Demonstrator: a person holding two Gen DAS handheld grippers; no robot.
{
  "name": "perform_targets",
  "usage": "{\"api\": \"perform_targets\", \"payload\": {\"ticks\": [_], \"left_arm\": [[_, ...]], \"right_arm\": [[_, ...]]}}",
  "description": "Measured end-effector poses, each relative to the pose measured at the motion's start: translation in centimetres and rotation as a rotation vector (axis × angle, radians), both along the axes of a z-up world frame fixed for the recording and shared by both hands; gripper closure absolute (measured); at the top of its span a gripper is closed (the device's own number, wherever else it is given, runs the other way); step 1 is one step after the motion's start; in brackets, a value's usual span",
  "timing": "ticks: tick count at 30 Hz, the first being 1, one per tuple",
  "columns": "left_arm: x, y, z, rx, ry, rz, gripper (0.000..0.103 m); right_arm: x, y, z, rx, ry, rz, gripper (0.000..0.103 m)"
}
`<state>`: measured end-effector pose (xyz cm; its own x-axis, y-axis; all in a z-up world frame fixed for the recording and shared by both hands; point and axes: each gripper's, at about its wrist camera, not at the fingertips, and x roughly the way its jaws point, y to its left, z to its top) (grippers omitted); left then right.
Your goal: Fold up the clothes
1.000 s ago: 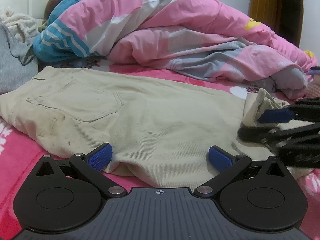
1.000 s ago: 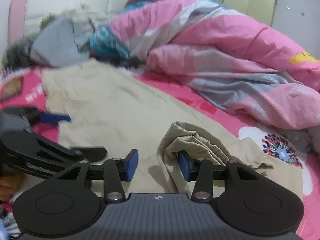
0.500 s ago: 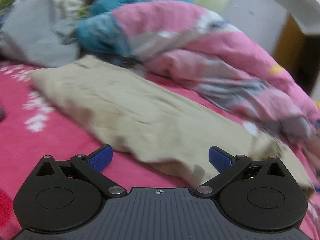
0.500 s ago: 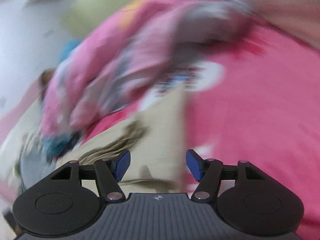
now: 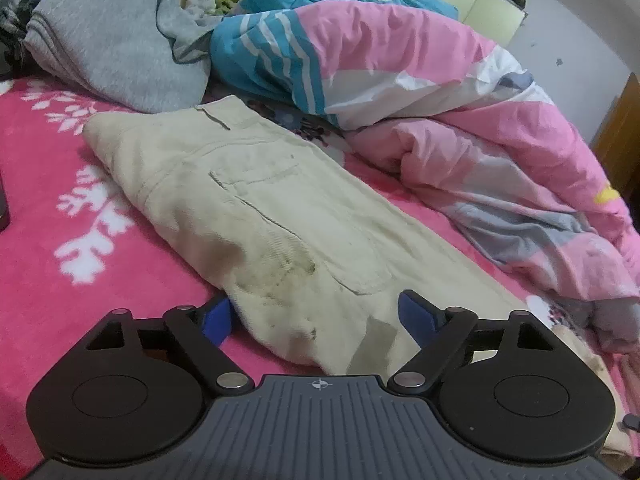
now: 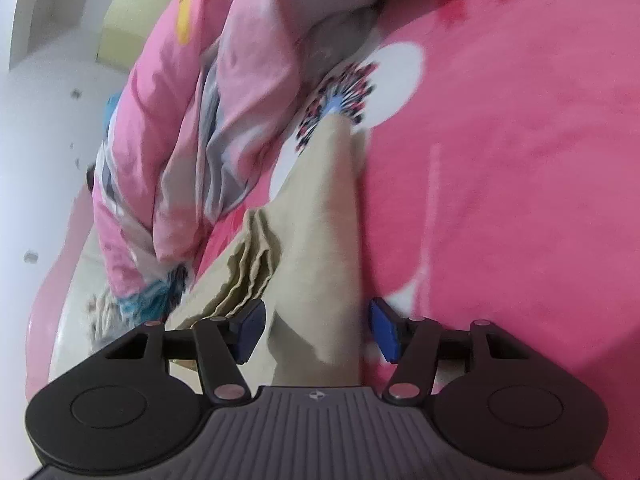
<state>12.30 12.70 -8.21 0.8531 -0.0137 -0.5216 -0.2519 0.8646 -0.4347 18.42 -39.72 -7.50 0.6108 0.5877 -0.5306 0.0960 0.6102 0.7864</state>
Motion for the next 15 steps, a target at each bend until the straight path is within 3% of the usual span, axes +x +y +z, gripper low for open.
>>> {"api": "perform_targets", "payload": {"ticks": [2,4,6,8,11,15], "left_arm": [[0.4,-0.3,0.0,0.019,0.008,0.023,0.032],[1.0,-0.6,0.2,0.043,0.037,0.059,0.046],[1.3,-1.0,0.8,0.060,0.065,0.087,0.058],[1.2,-1.5,1.5,0.059,0.073,0.097,0.077],[0.8,-2.4,2.7,0.056,0.058,0.094,0.087],[-0.2,-3.4,4.5,0.022,0.043,0.052,0.090]], "right_arm": [[0.7,1.0,-0.1,-0.029,-0.012,0.040,0.045],[1.1,1.9,-0.3,-0.045,-0.038,0.059,0.056],[0.9,1.9,-0.8,-0.015,-0.048,0.050,0.080],[0.6,1.7,-1.1,0.018,-0.059,0.035,0.086],[-0.3,0.6,-0.4,0.069,-0.103,0.001,0.092],[-1.2,-1.0,0.9,0.114,-0.140,-0.022,0.094]]}}
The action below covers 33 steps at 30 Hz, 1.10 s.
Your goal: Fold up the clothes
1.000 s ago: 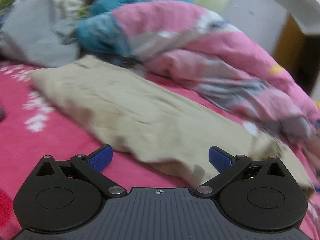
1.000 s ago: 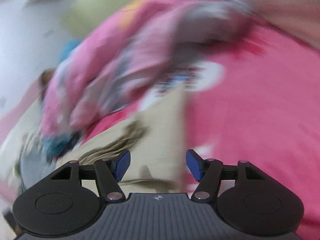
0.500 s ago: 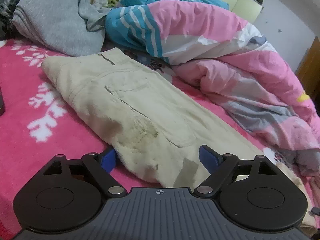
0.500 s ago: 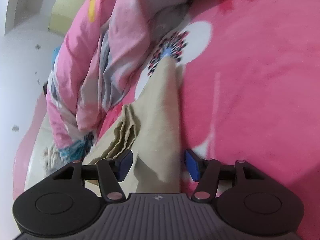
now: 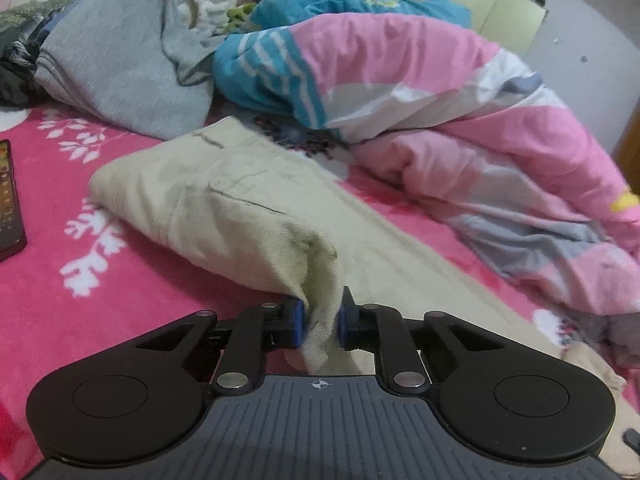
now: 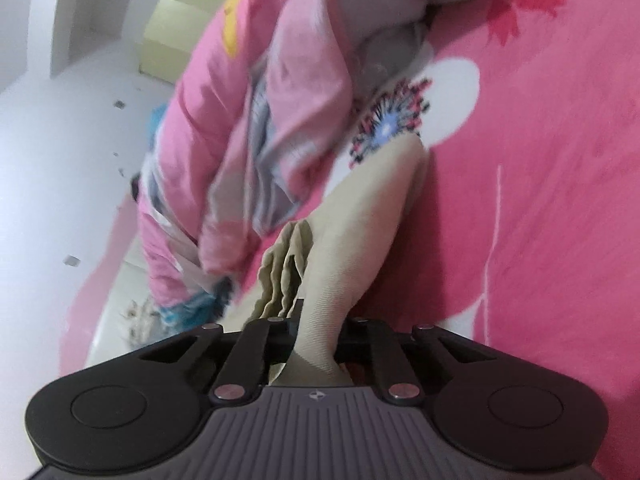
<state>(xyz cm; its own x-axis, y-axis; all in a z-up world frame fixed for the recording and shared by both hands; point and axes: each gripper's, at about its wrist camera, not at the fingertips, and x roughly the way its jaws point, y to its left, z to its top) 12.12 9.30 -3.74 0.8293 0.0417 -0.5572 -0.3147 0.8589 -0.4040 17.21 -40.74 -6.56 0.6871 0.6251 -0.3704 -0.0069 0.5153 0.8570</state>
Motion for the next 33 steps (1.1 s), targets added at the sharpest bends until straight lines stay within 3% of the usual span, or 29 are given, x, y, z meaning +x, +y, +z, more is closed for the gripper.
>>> {"api": "perform_targets", "payload": {"ticks": [6,12,16,19,22,24,26,28,31,33], "left_arm": [[-3.2,-3.7,1.7,-0.032,-0.022,-0.168,0.090],[-6.7,-9.0,1.8,-0.022,-0.001,-0.467,0.090],[-7.8,-11.3,0.1,0.035,0.051,-0.632,0.086],[-7.8,-10.9,-1.6,0.046,0.092,-0.682,0.079],[-8.3,-9.9,-2.1,0.053,0.092,-0.715,0.069],[-9.2,-9.0,-1.8,0.066,0.076,-0.738,0.066],[-10.4,-8.1,-1.3,0.109,0.048,-0.747,0.047],[-11.5,-6.9,-0.7,0.146,0.003,-0.744,0.042],[-13.0,-4.8,0.4,0.136,-0.086,-0.759,0.041],[-13.3,-4.0,1.2,0.103,-0.151,-0.756,0.034]], "right_arm": [[-3.9,-5.9,1.8,0.003,-0.025,-0.072,0.094],[-10.8,-12.9,4.0,-0.064,-0.056,-0.164,0.094],[-14.7,-16.2,4.4,-0.107,-0.061,-0.211,0.094],[-15.4,-16.5,2.4,-0.150,0.012,-0.217,0.089],[-15.5,-16.6,0.7,-0.180,0.120,-0.257,0.070],[-16.4,-16.9,0.9,-0.170,0.127,-0.318,0.064],[-17.9,-17.1,2.0,-0.169,0.103,-0.395,0.062],[-18.9,-16.9,3.3,-0.158,0.061,-0.436,0.061],[-18.7,-15.4,4.4,-0.098,0.037,-0.399,0.059],[-17.9,-14.1,4.6,-0.048,0.047,-0.349,0.056]]}}
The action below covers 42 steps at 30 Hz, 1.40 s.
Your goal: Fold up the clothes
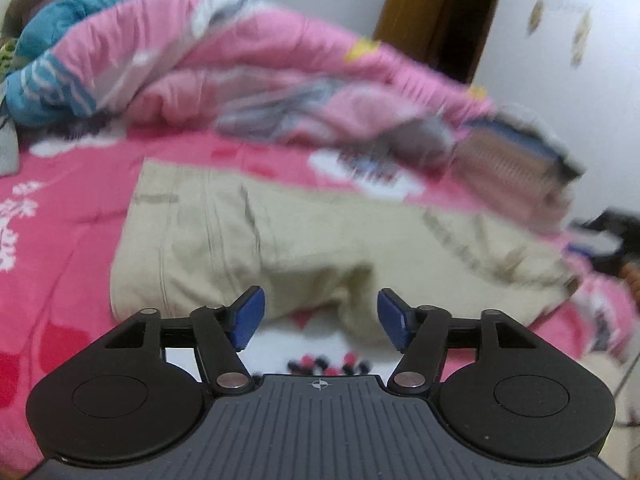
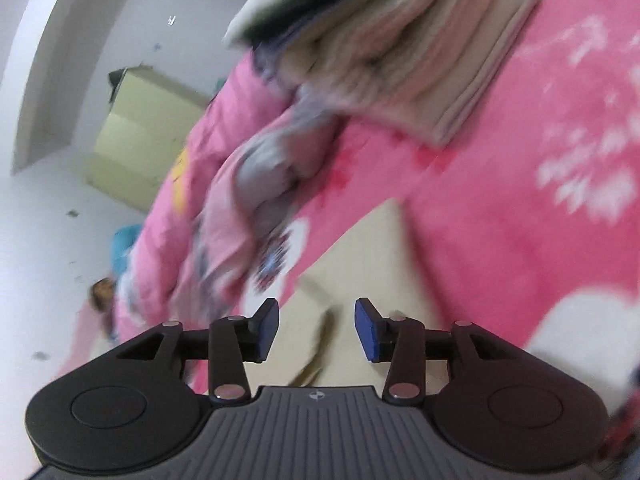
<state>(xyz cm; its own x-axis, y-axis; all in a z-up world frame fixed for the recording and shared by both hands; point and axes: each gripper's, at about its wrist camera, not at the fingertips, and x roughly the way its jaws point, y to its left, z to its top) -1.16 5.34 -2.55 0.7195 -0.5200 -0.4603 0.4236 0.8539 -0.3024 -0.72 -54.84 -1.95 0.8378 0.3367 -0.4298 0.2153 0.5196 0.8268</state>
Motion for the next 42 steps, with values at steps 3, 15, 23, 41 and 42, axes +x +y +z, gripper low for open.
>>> {"api": "perform_targets", "payload": {"ticks": [3,15,23,41,42], "left_arm": [[0.9,-0.5,1.0,-0.057,-0.052,0.004,0.032],[6.4,-12.9,0.1,0.077,-0.088,-0.299,0.032],[7.6,-14.4,-1.6,0.124,-0.026,-0.369,0.032],[9.5,-12.8,-3.4,0.074,0.070,-0.281,0.033],[9.5,-12.8,-3.5,0.081,0.071,-0.280,0.033]], "right_arm": [[2.3,2.1,-0.7,0.040,0.055,0.048,0.053],[10.3,6.4,-1.6,-0.011,0.128,0.082,0.052],[13.9,12.9,-0.4,-0.129,0.046,0.346,0.052],[3.8,24.3,-0.9,-1.110,-0.165,0.567,0.078],[3.9,24.2,-0.9,-1.093,-0.171,0.559,0.083]]}}
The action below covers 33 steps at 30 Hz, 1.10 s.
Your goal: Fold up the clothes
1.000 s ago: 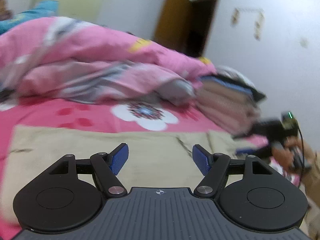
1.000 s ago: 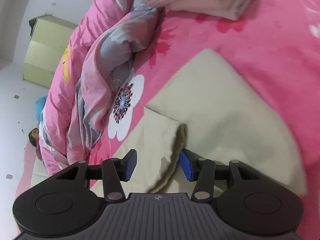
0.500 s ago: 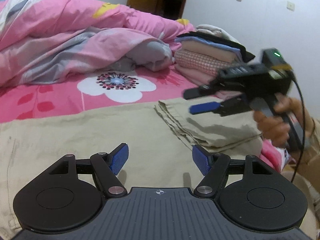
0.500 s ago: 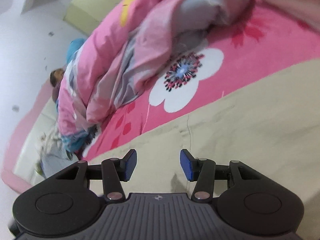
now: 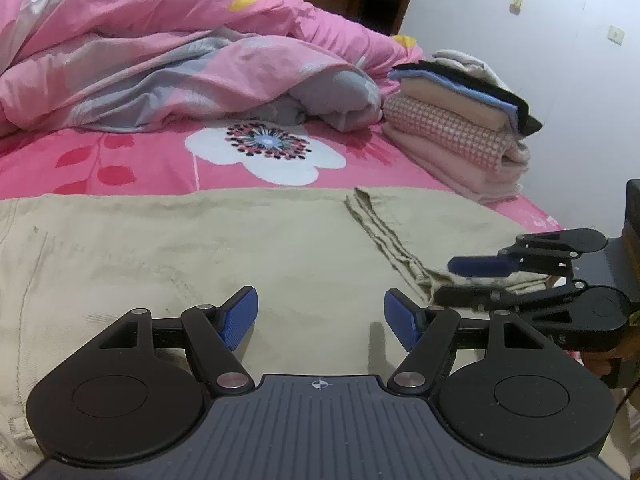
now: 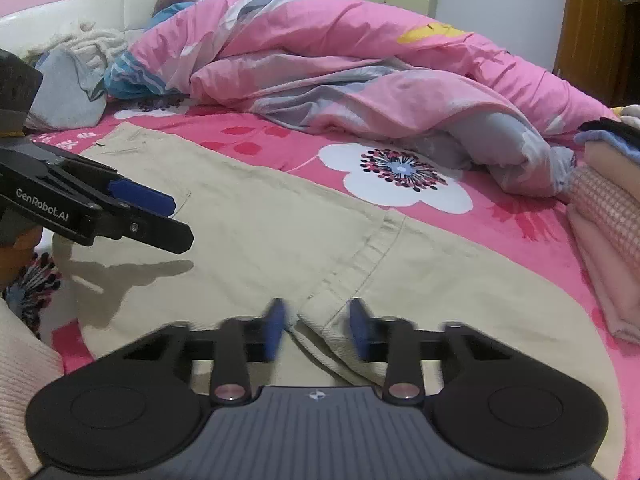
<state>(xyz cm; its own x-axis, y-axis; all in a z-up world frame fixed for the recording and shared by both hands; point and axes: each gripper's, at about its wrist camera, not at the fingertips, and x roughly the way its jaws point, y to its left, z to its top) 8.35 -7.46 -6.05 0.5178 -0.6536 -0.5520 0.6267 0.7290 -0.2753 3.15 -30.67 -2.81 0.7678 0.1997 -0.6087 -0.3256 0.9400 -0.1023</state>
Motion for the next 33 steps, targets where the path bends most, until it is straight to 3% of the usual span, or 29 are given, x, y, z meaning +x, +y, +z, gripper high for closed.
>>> {"api": "perform_targets", "payload": {"ticks": [8,12,17,20,25,27,33], "left_arm": [[0.0,-0.1,-0.6,0.020,0.000,-0.003,0.033],[0.1,-0.2,-0.7,0.028,-0.001,-0.004,0.033],[0.1,-0.3,-0.7,0.042,-0.001,-0.005,0.033],[0.2,-0.3,-0.7,0.041,0.002,0.000,0.033],[0.7,-0.4,-0.2,0.029,0.027,0.014,0.033],[1.0,-0.5,0.0,0.020,0.040,0.021,0.033],[1.4,-1.4,0.9,0.021,0.046,0.033,0.033]], "right_arm": [[0.4,-1.7,0.6,0.135,-0.001,-0.023,0.088],[0.2,-2.2,-0.5,0.139,0.019,-0.034,0.089],[0.0,-1.7,0.4,0.159,-0.046,-0.036,0.095],[0.0,-0.9,0.2,0.117,-0.064,-0.029,0.094],[-0.4,-0.7,-1.6,0.119,-0.033,-0.022,0.079],[-0.8,-0.7,-1.5,0.132,-0.042,-0.001,0.057],[-1.5,1.5,-2.7,-0.048,-0.119,0.031,0.056]]}}
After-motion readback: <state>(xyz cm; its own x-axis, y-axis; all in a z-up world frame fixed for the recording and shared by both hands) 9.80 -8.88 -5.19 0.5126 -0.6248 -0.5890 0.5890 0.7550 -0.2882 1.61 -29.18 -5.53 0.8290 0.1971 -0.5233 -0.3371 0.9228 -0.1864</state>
